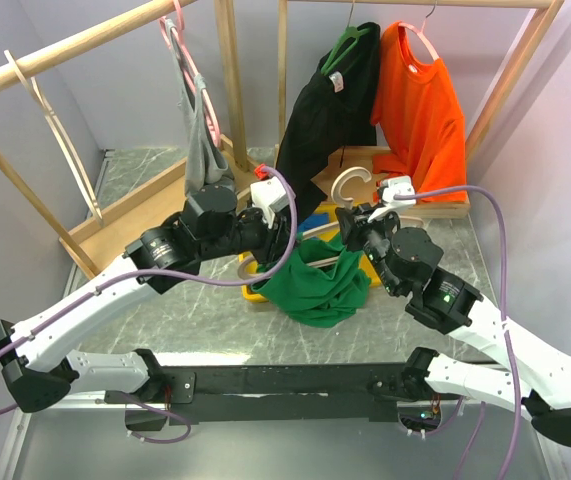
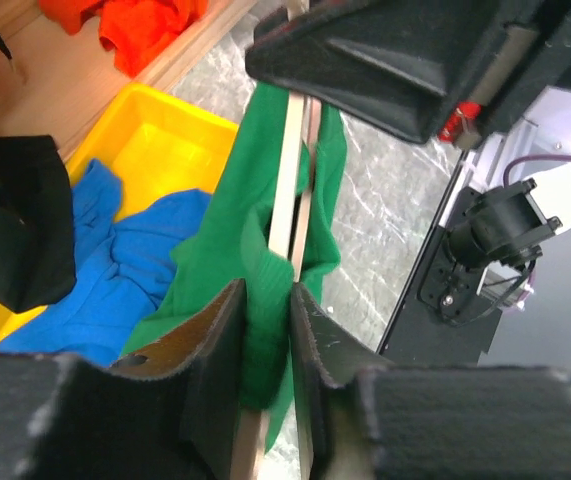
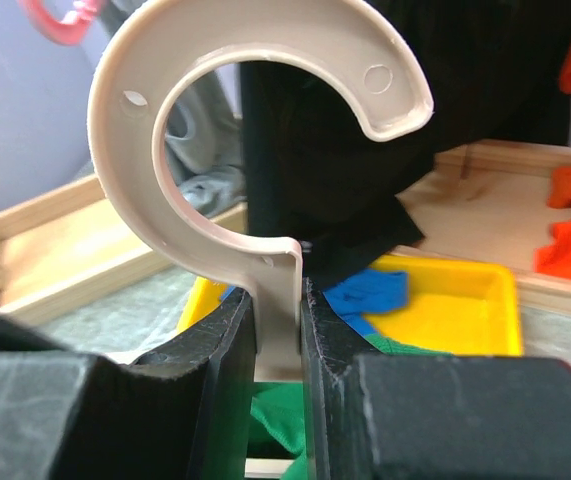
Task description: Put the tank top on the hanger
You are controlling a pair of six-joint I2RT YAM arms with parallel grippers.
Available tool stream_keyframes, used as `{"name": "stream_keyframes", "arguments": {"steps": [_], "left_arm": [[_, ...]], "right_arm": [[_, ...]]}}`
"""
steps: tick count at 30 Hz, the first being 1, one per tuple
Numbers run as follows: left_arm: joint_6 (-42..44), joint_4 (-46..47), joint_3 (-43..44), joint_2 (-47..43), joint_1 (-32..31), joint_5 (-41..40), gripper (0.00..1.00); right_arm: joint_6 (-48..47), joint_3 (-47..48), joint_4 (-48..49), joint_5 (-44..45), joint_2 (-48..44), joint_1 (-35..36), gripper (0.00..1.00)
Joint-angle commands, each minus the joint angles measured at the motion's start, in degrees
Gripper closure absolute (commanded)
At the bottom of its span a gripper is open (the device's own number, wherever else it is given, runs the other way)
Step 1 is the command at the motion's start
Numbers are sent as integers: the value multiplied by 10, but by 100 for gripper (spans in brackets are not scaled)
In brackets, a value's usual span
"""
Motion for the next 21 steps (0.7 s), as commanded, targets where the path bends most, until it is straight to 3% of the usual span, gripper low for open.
{"name": "stream_keyframes", "arguments": {"steps": [1, 6, 8, 9, 12, 14, 17, 18, 21], "left_arm": [[-7, 40, -21, -8, -1, 24, 69], [-16, 47, -37, -11, -1, 22, 66], [-19, 47, -42, -13, -1, 15, 73], [-21, 51, -47, -14, -1, 12, 82], [-25, 62, -57, -23, -1, 15, 97], [-33, 68, -61, -29, -1, 6, 99], [-53, 80, -75, -41, -1, -29, 99], [-60, 86, -89, -46, -1, -48, 99], [-88, 113, -127, -68, -1, -71, 99]], "right_arm": [[28, 46, 72, -40, -8, 6, 100], [31, 46, 72, -47, -5, 6, 100], [30, 43, 73, -43, -7, 6, 100], [29, 42, 72, -42, -7, 6, 100], [28, 39, 72, -36, -9, 6, 100], [27, 35, 71, -33, -11, 6, 100], [22, 36, 62, -21, -12, 6, 78], [24, 37, 55, -18, -15, 6, 61], [30, 24, 40, -12, -35, 6, 38]]}}
